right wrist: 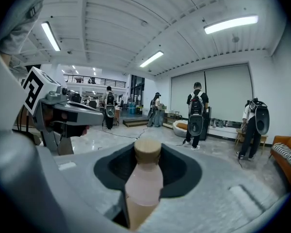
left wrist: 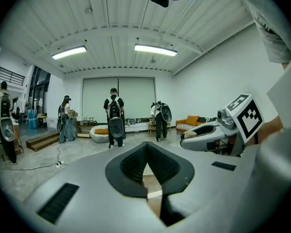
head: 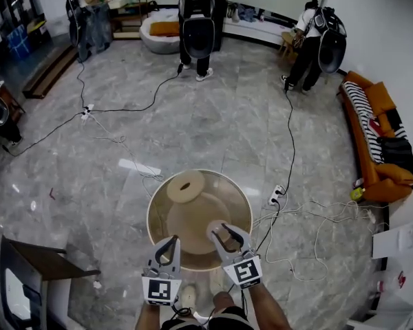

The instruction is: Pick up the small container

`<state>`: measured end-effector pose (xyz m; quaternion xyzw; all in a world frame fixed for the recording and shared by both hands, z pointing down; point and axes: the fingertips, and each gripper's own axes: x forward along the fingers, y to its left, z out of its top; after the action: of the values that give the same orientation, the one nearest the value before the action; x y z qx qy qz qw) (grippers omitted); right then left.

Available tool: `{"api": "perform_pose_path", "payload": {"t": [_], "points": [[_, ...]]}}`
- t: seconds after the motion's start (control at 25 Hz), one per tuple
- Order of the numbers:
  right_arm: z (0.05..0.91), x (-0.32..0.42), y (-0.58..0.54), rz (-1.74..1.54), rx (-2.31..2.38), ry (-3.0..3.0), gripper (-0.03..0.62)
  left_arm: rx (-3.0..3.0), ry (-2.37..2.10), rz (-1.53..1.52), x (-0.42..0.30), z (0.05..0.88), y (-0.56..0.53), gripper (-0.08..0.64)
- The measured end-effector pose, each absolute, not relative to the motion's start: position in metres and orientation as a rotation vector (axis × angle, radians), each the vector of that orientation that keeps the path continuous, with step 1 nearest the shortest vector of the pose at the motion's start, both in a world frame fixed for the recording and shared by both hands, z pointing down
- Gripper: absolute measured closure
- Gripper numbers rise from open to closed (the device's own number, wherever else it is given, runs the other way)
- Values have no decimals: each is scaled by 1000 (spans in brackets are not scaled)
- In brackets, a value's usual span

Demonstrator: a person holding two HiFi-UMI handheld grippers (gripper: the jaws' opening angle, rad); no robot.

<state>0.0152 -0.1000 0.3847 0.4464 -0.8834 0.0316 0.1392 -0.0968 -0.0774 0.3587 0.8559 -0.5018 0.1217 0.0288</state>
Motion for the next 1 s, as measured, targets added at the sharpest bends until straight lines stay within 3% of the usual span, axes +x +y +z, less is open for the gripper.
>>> {"api": "perform_pose_path", "payload": {"t": [0.44,1.0], "points": [[309,41,-18,42,1376,-2533,457,2710,-1546,374,-106,296,-9,543],[286,53,43,10,1435,-2498,457,2719,-1583,394,-129,277,44,543]]}}
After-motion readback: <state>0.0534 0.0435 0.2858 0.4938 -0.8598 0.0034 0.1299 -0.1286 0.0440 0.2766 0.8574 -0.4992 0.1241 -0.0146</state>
